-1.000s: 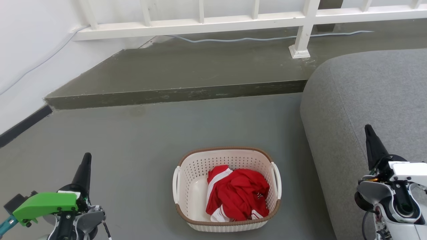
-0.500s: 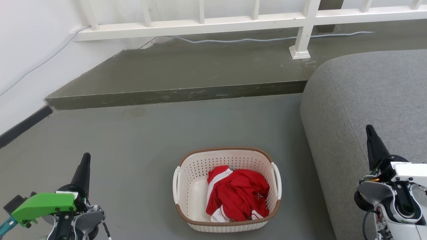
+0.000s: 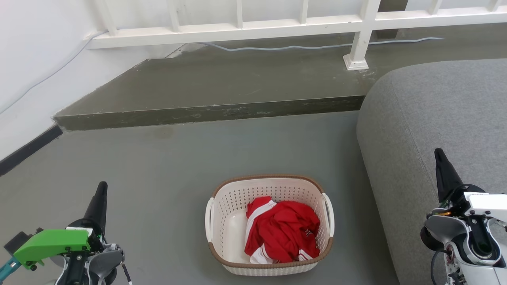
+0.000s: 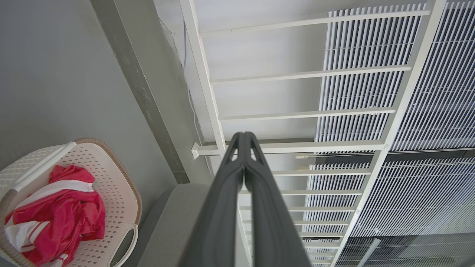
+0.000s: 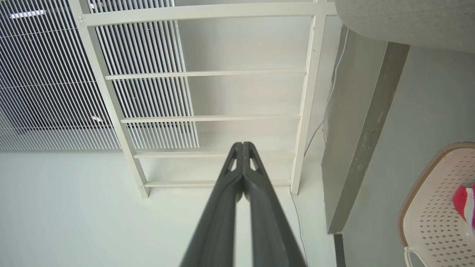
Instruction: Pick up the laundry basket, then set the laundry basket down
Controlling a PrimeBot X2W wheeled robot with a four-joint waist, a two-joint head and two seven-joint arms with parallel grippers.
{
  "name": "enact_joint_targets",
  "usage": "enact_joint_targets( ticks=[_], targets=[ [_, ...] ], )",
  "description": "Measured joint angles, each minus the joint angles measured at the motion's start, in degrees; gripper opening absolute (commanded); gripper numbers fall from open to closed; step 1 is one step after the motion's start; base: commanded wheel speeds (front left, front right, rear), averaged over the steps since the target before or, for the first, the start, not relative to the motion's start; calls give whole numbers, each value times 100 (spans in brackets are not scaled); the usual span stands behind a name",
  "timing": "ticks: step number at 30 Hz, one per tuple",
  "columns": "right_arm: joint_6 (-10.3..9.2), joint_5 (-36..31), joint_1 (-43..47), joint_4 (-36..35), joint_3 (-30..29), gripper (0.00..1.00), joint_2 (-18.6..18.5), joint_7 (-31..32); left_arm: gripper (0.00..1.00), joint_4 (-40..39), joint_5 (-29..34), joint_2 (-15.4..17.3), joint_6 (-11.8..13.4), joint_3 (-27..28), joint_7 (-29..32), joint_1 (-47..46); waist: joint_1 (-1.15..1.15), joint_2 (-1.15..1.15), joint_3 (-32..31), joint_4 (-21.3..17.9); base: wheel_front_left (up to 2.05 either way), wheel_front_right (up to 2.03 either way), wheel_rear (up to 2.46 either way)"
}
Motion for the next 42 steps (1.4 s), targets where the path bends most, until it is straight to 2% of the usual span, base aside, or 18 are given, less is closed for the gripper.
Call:
enact_joint_targets(
  ticks=[42],
  targets=[
    [19, 0, 1, -1, -12, 0, 4, 1, 0, -1, 0, 0, 0, 13, 1, 0, 0, 0, 1, 0, 0, 0, 0]
  ],
)
